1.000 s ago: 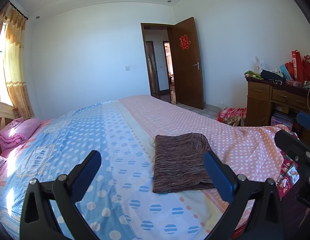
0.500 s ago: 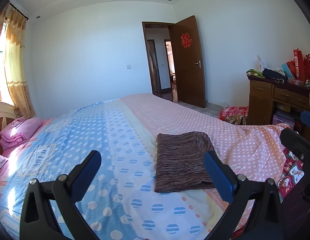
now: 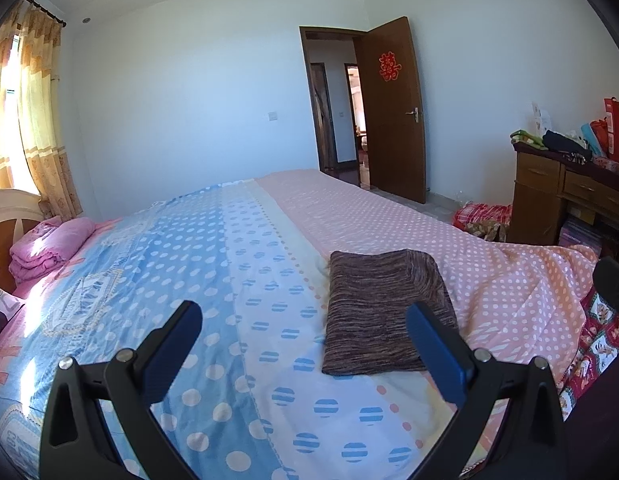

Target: Fold small clothes

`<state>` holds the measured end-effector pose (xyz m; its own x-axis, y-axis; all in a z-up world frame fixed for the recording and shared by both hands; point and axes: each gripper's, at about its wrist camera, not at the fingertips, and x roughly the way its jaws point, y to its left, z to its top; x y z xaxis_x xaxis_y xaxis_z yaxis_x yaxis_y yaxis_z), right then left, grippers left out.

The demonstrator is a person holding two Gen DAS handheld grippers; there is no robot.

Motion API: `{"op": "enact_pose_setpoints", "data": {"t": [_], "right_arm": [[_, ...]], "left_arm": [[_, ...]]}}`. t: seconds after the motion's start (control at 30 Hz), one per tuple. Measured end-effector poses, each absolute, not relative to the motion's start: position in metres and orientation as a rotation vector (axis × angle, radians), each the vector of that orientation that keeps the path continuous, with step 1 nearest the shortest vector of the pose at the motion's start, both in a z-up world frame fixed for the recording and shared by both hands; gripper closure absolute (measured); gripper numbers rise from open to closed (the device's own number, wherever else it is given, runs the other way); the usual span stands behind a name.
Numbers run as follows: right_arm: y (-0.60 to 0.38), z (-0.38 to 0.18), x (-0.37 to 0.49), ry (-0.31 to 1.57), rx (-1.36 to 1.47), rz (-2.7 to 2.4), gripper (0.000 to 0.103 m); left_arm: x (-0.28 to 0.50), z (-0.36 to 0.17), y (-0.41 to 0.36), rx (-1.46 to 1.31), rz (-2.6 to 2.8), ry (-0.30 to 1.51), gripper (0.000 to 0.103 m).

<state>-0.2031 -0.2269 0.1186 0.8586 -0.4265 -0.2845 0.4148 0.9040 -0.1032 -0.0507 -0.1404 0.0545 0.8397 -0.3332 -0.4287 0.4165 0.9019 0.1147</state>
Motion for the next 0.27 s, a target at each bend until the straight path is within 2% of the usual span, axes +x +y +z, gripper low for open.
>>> {"op": "enact_pose_setpoints", "data": {"t": [0.27], "right_arm": [[-0.2302, 0.1195, -0.2038, 0.308, -0.028, -0.447, 0.021]], "left_arm": [[-0.0522, 0.0567, -0.1384, 0.21, -0.416, 0.397, 0.0]]}}
